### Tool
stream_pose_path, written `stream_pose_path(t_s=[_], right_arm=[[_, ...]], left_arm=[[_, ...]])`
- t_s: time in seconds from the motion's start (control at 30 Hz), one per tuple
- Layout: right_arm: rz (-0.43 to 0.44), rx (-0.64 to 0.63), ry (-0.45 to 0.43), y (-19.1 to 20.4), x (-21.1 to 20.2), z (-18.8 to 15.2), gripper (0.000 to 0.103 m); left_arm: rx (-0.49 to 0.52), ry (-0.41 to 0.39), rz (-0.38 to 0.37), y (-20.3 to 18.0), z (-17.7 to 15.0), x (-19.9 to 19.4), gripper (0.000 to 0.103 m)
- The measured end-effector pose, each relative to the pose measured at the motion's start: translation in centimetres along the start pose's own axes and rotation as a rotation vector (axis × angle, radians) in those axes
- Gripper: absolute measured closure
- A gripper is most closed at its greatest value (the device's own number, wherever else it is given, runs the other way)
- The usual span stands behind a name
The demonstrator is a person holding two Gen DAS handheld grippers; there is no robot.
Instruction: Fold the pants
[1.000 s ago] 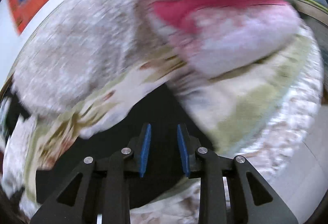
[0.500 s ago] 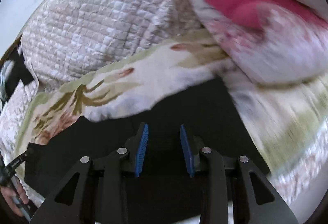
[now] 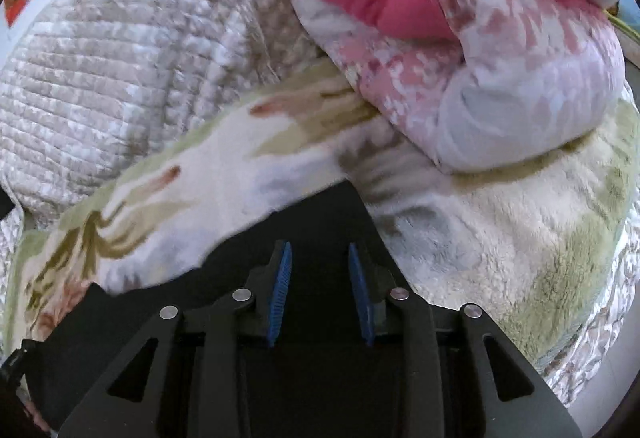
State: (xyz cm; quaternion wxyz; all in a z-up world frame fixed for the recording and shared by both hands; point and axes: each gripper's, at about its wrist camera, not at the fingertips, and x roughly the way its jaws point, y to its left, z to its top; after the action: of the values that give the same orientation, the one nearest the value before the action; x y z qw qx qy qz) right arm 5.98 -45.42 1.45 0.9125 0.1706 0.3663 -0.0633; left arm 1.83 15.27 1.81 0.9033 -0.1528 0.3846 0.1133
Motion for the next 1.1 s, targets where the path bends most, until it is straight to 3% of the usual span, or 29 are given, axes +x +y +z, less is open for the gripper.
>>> stream_pose_path(t_s=[0.17,0.27,0.37,0.6,0.73,0.87,1.1], right_arm=[[0.026,-0.036,-0.060,0.7,-2.0,-0.2,0.073],[0.049,-0.116,-0.081,2.5,-3.6,-1.1,0.063],[0.117,-0.186,-0.046,4.4,-4.8,-3.2,0.058],[0.165,-0.367,0.043,7.7,-6.2,-10.2,0.058],[0.131,-0.421,0.084,8.4,-5.2,-11.7,0.058],[0.138,-0.400,0.082,8.1,-5.5,-11.6,0.058],[0.172,-0.496,0.051,10.1,-6.5,-12.7,0.058]], left_arm=[[0.038,-0.020,0.004,-0.8,-0.2,-1.6,0.087],[0.088,-0.031,-0.048,-2.2,-1.3,-3.5,0.079],[0.154,-0.043,-0.095,-3.9,-3.1,-5.3,0.073],[0.288,0.005,-0.186,-7.2,-7.9,-7.0,0.072],[0.330,0.082,-0.172,-8.3,-9.8,-5.7,0.072],[0.343,0.072,-0.157,-8.7,-10.0,-6.1,0.072],[0.353,0.059,-0.166,-8.9,-10.7,-7.0,0.069]])
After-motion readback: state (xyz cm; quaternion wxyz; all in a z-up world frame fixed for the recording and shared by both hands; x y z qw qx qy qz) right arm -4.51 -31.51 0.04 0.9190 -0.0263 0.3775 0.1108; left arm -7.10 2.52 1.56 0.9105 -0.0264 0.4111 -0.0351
